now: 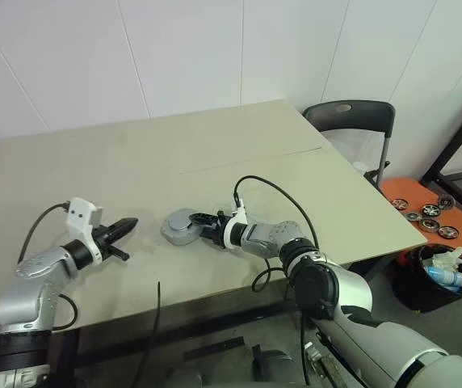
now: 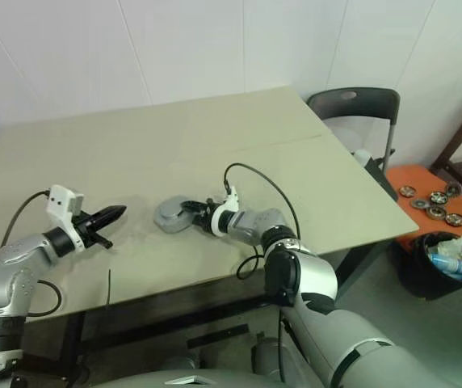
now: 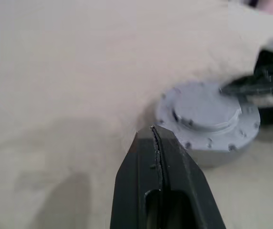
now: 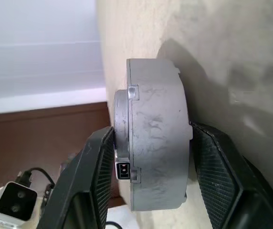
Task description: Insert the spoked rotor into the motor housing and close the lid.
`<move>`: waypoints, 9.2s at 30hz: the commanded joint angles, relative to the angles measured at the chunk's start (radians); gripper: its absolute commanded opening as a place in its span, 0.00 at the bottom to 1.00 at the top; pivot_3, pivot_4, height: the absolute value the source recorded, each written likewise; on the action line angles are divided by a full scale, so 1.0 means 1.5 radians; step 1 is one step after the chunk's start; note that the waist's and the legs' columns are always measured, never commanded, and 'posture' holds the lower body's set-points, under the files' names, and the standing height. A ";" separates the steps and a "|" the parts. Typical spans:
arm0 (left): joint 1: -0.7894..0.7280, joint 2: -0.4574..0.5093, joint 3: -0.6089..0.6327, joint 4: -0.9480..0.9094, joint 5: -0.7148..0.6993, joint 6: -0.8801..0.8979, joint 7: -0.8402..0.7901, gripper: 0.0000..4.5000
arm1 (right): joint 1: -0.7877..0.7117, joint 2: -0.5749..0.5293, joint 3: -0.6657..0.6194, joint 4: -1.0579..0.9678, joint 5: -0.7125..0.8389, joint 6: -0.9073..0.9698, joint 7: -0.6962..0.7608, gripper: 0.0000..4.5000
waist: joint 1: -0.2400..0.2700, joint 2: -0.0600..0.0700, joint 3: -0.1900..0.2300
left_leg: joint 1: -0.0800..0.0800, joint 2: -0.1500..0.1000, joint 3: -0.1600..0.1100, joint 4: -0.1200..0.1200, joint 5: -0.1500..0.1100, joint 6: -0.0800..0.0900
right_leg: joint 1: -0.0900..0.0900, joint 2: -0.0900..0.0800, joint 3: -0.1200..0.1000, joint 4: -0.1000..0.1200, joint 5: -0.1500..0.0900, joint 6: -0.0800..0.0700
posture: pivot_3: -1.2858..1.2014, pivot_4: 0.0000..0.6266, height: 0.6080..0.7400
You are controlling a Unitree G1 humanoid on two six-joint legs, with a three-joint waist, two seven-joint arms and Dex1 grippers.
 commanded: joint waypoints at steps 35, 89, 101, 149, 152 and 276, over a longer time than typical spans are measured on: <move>0.039 0.002 0.082 -0.078 -0.108 0.079 0.072 0.00 | -0.059 0.018 -0.056 -0.029 0.089 -0.004 0.090 0.47 | -0.004 -0.001 0.001 | -0.004 0.000 0.000 0.000 0.000 0.000 | -0.005 0.001 0.000 0.000 0.001 -0.001 | 0.52 0.00 1.00; -0.114 -0.173 0.201 -0.035 -0.563 0.223 0.302 1.00 | -0.125 0.001 -0.049 -0.071 0.128 0.113 0.197 0.47 | -0.003 -0.003 0.000 | -0.005 0.000 0.001 0.002 0.000 0.000 | -0.005 0.001 0.000 0.001 0.001 -0.001 | 0.52 0.00 1.00; -0.139 -0.216 0.180 0.025 -0.549 0.199 0.314 1.00 | -0.127 -0.004 -0.043 -0.070 0.122 0.104 0.190 0.47 | -0.003 -0.003 0.000 | -0.005 0.000 0.001 0.003 0.000 0.000 | -0.005 0.001 0.000 0.002 0.001 -0.001 | 0.52 0.00 1.00; -0.313 -0.298 0.177 0.176 -0.503 0.160 0.342 1.00 | -0.114 -0.012 -0.023 -0.081 0.121 0.093 0.165 0.47 | -0.002 -0.005 0.000 | -0.006 -0.001 0.000 0.006 0.000 0.000 | -0.004 0.000 0.000 0.003 0.001 -0.001 | 0.52 0.00 1.00; -0.316 -0.321 0.191 0.172 -0.516 0.149 0.381 1.00 | -0.113 -0.011 -0.022 -0.082 0.120 0.091 0.163 0.47 | -0.002 -0.005 0.000 | -0.006 -0.001 0.000 0.006 0.000 0.000 | -0.004 0.000 0.000 0.003 0.001 -0.001 | 0.52 0.00 1.00; -0.393 0.060 0.234 0.726 -0.228 -0.148 0.269 0.55 | -0.077 -0.019 0.050 -0.077 0.053 0.026 0.157 0.69 | 0.012 -0.011 0.000 | -0.007 -0.003 -0.001 0.007 0.000 0.000 | -0.005 0.001 0.000 0.002 0.002 -0.001 | 0.52 0.00 1.00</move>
